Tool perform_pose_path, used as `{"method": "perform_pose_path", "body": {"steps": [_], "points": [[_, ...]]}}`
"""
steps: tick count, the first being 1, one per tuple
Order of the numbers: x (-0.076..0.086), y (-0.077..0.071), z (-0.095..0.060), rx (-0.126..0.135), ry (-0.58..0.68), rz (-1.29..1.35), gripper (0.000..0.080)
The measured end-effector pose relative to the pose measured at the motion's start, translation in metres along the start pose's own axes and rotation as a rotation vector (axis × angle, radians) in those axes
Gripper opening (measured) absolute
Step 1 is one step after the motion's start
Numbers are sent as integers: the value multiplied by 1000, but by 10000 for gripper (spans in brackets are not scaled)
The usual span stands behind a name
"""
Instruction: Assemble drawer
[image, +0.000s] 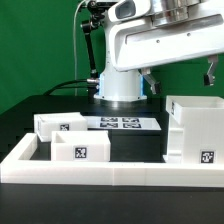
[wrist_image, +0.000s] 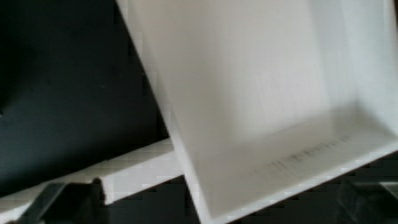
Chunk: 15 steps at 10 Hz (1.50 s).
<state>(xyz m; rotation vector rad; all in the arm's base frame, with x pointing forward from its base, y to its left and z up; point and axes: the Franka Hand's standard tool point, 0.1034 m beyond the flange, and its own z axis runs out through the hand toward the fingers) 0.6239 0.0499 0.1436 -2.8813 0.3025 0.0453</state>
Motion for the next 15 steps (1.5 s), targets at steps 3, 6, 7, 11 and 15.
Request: {"method": "perform_pose_path", "body": {"steps": [3,6,7,11,15], "points": [[-7,45,-1,-38,8,-213,649],[-10,96,10,-67,59,-285,649],[-9,114,15,-61,57,-279,649],[-9,109,16,-63,55,-263,649],[-25,145,45,-114,55,-317,649]]}}
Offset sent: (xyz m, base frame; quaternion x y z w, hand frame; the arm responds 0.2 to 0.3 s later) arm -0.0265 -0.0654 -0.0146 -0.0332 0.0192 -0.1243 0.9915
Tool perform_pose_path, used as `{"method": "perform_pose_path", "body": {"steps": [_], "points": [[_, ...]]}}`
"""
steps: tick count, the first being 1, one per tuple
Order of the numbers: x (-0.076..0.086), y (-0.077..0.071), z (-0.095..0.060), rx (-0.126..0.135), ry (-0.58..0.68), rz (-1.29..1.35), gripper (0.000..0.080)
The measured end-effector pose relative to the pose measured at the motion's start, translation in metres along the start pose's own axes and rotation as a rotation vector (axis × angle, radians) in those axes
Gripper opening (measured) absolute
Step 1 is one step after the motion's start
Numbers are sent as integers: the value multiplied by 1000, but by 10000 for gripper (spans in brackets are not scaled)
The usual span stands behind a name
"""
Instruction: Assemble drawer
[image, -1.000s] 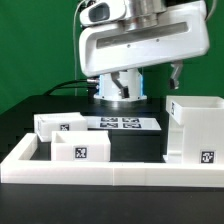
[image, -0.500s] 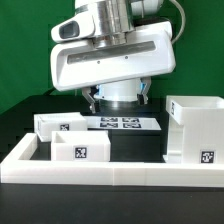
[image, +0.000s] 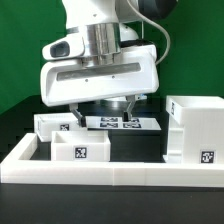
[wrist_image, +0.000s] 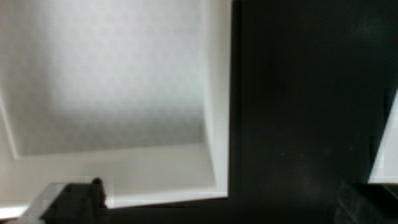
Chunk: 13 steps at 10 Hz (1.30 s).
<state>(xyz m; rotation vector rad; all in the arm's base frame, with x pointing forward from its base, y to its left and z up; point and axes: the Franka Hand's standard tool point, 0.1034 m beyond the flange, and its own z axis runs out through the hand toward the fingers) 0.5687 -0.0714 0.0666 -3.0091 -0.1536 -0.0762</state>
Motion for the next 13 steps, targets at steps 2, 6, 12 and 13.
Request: {"method": "perform_pose_path", "body": {"steps": [2,6,12,13], "points": [[-6,6,12,-16,7,-6,649],[-9,9,16,-6,3,2,649],[-28,6,48,-57,25,-11,649],[-32,7,53,-64,27,-11,649]]}}
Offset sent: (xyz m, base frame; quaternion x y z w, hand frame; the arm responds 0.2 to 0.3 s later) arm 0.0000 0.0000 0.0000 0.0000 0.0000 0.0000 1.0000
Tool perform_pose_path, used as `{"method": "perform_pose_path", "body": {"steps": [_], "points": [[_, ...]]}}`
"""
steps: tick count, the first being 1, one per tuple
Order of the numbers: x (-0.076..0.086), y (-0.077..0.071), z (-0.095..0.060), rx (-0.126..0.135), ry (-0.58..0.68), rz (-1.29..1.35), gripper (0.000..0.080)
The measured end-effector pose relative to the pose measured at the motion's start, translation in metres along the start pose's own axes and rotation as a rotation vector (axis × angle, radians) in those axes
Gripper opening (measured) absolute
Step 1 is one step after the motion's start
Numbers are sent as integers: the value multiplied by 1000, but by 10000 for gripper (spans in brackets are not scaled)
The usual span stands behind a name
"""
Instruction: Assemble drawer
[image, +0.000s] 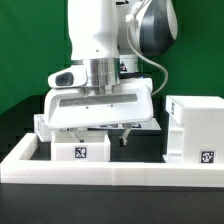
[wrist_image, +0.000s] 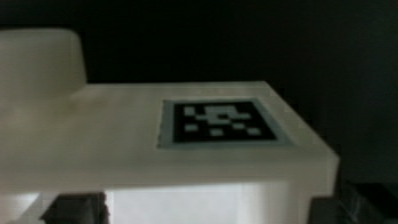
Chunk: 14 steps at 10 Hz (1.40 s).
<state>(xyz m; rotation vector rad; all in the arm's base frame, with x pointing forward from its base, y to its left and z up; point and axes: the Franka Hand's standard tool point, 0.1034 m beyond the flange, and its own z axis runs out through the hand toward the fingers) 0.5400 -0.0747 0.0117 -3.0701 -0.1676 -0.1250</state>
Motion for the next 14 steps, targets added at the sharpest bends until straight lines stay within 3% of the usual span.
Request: {"method": "perform_pose_path", "body": {"steps": [5,6,7,10,14], "points": [[-7,2,6,-13,5,3,649],[-6,3,6,-13,5,4,517],[-6,3,6,-13,5,4,517],[-6,3,6,-13,5,4,78],[-6,3,5,-14,7,4,41]]}}
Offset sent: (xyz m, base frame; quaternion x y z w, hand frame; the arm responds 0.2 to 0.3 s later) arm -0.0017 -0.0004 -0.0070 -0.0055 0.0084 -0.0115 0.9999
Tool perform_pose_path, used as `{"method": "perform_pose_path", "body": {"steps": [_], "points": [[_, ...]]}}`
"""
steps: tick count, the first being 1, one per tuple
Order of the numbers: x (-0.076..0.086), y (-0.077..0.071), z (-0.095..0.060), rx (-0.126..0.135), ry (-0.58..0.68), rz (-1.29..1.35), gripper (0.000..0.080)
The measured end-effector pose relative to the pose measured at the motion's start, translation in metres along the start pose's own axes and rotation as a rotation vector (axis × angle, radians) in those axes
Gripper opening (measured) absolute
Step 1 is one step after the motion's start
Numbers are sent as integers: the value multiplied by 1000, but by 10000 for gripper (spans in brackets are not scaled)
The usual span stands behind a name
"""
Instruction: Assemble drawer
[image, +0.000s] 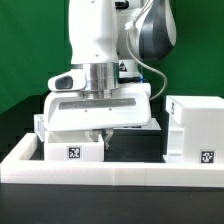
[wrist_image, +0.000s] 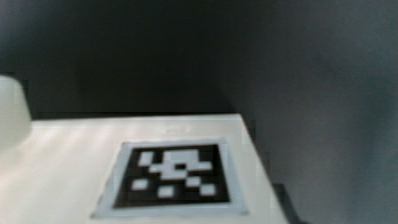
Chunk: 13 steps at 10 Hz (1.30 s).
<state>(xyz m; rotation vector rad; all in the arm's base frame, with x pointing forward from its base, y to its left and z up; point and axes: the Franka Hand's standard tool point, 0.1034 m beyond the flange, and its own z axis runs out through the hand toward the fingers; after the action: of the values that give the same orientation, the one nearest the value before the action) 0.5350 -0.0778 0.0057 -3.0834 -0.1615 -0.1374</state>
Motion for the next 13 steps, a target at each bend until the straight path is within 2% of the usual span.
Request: {"method": "perform_pose_path", "body": {"steps": [3,5,7,11,12,13], "points": [[0,-1,-1,0,-1,-6,41],[-1,-12,-11,6,-21,-90,41],[-9,-16,-12,41,-71,-122,41],[-10,-15,-10,42,-72,-203,41],[-10,-13,-10,36,-69,-311,41],[-11,-11,-9,16,-54,-435,41]]}}
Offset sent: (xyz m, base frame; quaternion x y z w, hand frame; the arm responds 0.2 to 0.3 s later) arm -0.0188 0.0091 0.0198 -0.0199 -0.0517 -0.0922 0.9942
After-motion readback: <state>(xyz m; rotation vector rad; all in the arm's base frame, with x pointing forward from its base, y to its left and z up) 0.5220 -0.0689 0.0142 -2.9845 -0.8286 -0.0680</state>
